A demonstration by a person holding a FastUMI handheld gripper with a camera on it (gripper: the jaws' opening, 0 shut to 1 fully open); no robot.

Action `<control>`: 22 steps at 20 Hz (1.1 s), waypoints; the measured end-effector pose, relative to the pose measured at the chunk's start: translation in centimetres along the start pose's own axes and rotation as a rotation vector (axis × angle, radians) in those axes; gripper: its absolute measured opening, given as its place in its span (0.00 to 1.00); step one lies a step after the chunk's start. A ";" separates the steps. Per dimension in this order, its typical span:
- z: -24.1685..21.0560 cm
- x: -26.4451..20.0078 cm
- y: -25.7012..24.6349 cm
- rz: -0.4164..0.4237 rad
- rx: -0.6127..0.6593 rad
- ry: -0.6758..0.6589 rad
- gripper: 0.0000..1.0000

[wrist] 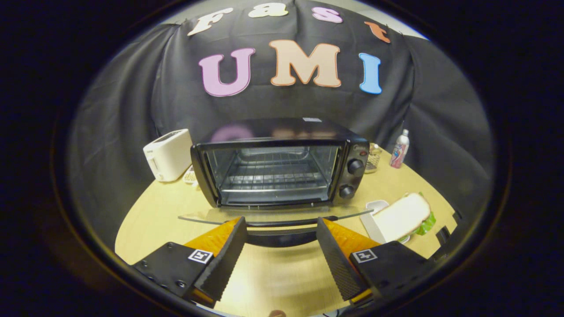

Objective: Open the toaster oven, put the food inside, and close the toaster oven door.

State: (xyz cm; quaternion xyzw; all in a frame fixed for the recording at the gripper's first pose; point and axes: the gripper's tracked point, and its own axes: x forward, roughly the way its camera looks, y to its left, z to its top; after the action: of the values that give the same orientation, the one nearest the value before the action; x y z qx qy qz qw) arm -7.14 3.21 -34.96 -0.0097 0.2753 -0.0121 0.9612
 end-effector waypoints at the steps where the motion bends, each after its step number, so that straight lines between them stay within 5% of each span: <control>1: -0.8 -0.2 -0.1 -0.005 -0.014 0.018 0.98; 8: -7.8 0.5 0.2 -0.020 -0.123 0.175 0.97; 13: -9.8 0.6 0.7 0.001 -0.069 0.209 0.97; 22: -1.6 -2.0 -5.0 -0.125 0.031 0.024 0.98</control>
State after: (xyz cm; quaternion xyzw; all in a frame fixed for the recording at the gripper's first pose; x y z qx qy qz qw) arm -9.81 -1.71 -35.15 -0.0120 0.2856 -0.0766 0.9552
